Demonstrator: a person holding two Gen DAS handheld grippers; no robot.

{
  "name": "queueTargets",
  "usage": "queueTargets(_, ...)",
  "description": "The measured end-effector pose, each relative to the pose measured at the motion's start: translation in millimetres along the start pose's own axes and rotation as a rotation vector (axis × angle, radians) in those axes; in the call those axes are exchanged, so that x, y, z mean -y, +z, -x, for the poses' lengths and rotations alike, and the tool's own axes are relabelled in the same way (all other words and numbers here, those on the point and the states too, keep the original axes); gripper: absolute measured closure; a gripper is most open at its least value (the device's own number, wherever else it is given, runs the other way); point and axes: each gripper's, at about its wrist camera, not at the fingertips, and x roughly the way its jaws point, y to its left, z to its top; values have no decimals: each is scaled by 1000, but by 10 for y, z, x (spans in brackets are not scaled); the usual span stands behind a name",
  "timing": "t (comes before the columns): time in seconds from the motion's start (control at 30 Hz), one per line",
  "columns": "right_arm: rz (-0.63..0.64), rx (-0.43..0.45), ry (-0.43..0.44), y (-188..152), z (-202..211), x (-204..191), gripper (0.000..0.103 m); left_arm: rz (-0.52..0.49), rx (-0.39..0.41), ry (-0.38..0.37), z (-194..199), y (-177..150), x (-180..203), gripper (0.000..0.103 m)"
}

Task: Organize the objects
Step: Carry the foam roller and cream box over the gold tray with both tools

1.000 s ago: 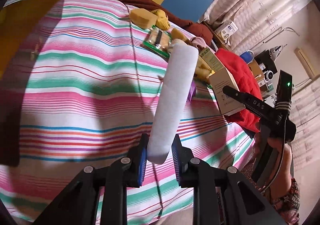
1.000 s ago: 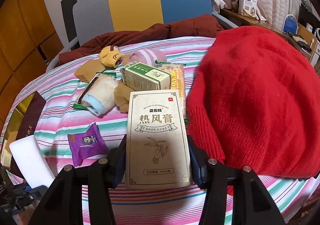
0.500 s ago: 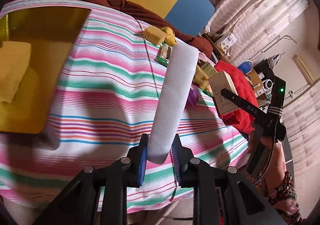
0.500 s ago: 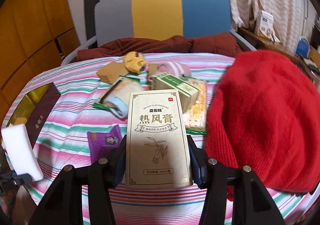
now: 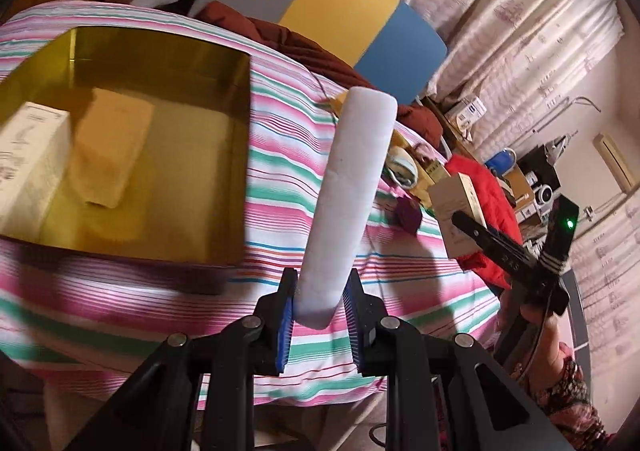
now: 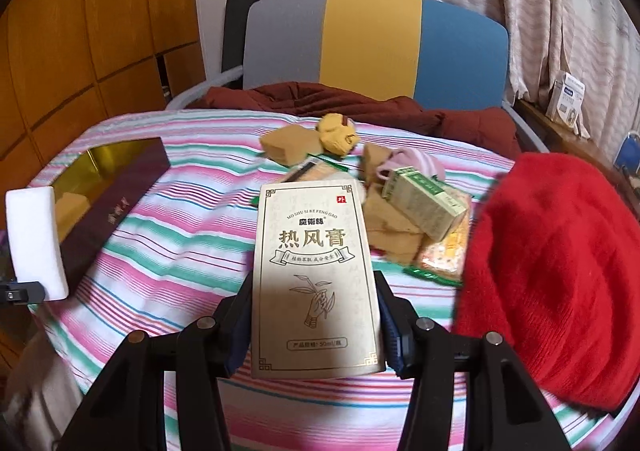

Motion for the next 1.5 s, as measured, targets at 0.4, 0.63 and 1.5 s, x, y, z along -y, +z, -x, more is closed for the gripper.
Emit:
queueTargets(0.4, -47, 2, 343, 178, 9, -1332, 50, 74, 132, 54, 618, 330, -565, 80)
queueTargets(0.63, -63, -41, 414, 290, -159, -1966, 50, 126, 210, 163, 962, 523, -1123, 80)
queueTargets(1.5, 21, -67, 192, 376, -561, -2752, 45, 266, 181, 262, 1077, 591, -1887, 78)
